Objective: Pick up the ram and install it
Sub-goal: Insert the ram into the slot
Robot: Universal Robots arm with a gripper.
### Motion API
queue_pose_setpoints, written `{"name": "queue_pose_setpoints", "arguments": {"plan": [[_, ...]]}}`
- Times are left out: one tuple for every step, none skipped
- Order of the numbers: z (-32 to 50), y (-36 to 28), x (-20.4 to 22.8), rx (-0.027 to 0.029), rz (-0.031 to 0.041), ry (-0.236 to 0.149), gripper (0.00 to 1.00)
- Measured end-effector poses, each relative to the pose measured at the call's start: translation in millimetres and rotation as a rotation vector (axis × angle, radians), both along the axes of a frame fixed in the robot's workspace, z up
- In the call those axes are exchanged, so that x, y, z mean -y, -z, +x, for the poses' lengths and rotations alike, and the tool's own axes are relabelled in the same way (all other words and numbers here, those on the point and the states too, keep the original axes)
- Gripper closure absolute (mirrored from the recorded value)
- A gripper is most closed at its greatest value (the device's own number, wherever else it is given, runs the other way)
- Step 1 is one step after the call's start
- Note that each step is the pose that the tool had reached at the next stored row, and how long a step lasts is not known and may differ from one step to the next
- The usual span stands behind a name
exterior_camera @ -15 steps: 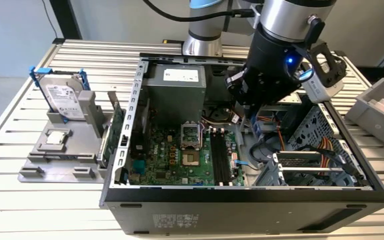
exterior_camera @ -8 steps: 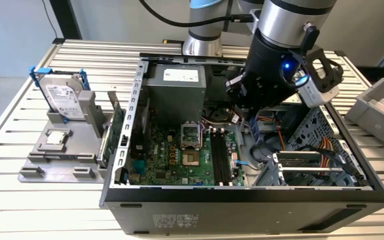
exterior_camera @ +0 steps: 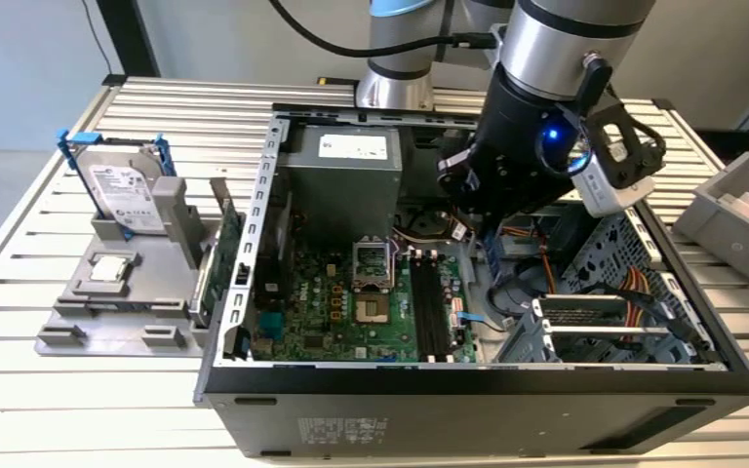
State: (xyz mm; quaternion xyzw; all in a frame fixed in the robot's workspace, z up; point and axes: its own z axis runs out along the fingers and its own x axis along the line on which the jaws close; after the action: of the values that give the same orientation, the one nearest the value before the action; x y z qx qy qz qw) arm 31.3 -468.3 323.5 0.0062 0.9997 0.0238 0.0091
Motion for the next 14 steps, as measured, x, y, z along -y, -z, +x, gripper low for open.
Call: {"name": "queue_pose_setpoints", "arguments": {"plan": [[-0.1, 0.9, 0.0, 0.0, -0.0001, 0.013, 1.0], [-0.1, 2.0, -0.1, -0.0005, -0.0011, 0.025, 1.0], [-0.2, 3.2, -0.3, -0.001, -0.0021, 0.035, 1.0], [-0.2, 4.3, -0.4, -0.0017, -0.0034, 0.046, 1.0], [-0.3, 5.2, -0.4, -0.003, -0.0043, 0.055, 1.0], [-0.4, 6.4, -0.4, -0.0045, -0.0046, 0.064, 1.0], [-0.4, 7.3, -0.4, -0.0065, -0.0047, 0.067, 1.0], [-0.4, 7.9, -0.4, -0.0074, -0.0048, 0.069, 1.0], [-0.4, 8.7, -0.4, -0.0075, -0.005, 0.071, 1.0], [-0.5, 10.0, -0.4, -0.0075, -0.0049, 0.072, 1.0], [-0.6, 11.6, -0.4, -0.0075, -0.0049, 0.073, 1.0], [-0.8, 13.4, -0.4, -0.0074, -0.005, 0.073, 1.0], [-1.0, 15.0, -0.4, -0.0075, -0.0049, 0.074, 1.0], [-1.1, 16.8, -0.4, -0.0074, -0.0049, 0.074, 1.0]]}}
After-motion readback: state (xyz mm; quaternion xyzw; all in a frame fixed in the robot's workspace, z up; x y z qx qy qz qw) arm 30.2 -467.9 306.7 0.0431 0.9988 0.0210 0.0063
